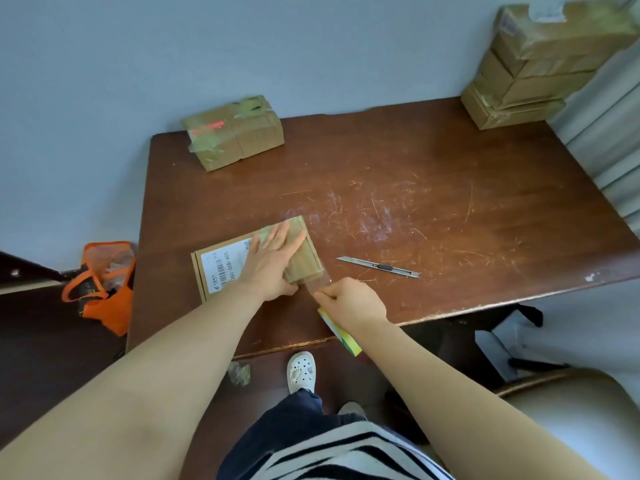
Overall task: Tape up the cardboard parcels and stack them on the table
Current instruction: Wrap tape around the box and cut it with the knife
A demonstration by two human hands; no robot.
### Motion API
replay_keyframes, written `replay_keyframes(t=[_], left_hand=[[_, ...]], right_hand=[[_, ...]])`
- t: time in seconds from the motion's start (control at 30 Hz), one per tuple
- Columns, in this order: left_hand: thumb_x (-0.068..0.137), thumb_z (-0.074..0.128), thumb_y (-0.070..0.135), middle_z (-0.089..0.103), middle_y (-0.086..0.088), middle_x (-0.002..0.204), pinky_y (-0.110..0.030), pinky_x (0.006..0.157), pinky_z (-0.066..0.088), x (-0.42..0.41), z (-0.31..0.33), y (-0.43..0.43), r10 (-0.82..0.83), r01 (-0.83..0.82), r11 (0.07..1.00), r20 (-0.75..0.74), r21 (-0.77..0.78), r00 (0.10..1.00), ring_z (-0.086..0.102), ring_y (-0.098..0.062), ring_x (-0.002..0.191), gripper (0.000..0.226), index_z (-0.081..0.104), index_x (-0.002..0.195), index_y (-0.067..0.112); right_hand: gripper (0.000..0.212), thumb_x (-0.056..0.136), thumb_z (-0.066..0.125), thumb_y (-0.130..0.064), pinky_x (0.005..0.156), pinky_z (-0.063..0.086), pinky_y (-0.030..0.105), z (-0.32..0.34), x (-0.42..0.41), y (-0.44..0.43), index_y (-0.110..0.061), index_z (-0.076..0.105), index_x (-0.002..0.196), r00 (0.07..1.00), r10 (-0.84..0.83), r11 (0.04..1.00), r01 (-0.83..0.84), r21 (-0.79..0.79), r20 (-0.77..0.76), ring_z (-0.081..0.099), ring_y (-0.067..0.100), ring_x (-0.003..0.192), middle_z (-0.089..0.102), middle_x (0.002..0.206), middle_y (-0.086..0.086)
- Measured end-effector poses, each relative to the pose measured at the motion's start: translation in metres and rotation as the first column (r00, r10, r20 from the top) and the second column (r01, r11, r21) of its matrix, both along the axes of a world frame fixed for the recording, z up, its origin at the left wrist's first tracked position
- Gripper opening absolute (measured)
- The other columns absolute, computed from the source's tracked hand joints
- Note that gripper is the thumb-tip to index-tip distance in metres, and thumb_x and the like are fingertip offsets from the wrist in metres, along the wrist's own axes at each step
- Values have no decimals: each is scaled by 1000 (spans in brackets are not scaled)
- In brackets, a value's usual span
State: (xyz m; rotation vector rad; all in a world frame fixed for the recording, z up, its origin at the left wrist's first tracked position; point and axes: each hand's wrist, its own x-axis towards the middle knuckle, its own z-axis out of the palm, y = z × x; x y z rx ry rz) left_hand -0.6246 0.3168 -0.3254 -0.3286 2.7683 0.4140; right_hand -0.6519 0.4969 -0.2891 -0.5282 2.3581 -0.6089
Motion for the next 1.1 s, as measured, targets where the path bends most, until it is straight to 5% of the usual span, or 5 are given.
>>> replay_keyframes(t=[0.3, 0.43, 0.67, 0.97, 1.1], left_hand=[[87, 43, 38, 24, -2, 153, -42, 115, -3, -22, 16, 3, 186, -182, 982, -138, 41, 973, 11, -18, 142, 55, 37, 142, 29], [98, 21, 55, 18, -6, 158, -43, 116, 7, -57, 1, 23, 254, -267, 960, -132, -86, 958, 14, -23, 144, 67, 12, 152, 18], [90, 44, 28, 50, -6, 125, -43, 105, 23, -66, -22, 29, 244, -291, 935, -229, -204, 942, 41, -27, 118, 42, 43, 131, 20], [95, 44, 27, 49, 5, 129, -43, 103, 22, -68, -23, 23, 213, -250, 957, -229, -146, 950, 41, -19, 120, 32, 60, 122, 32], [99, 22, 50, 18, -4, 157, -46, 115, -5, -71, -16, 20, 136, -160, 976, -162, -148, 977, 11, -22, 145, 54, 23, 149, 31]], right_hand=[[22, 90, 49, -29, 58, 39, 24, -4, -19, -24, -13, 57, 78, 990, -2, 989, -18, 145, 140, 52, 22, 67, 51, 64, -1], [25, 90, 49, -27, 62, 41, 24, -6, -21, -23, -16, 70, 94, 988, 2, 991, -22, 133, 153, 56, 20, 73, 65, 83, 1], [31, 88, 46, -20, 69, 45, 25, -8, -20, -22, -20, 73, 104, 993, 7, 994, -20, 109, 121, 63, 24, 92, 70, 101, 3], [33, 86, 44, -17, 78, 52, 29, -11, -21, -26, -17, 72, 104, 993, 5, 994, -18, 109, 116, 63, 26, 94, 70, 106, 3], [29, 88, 46, -17, 70, 47, 24, -13, -24, -26, -16, 72, 103, 989, -10, 995, -4, 98, 148, 62, 25, 90, 69, 98, 3]])
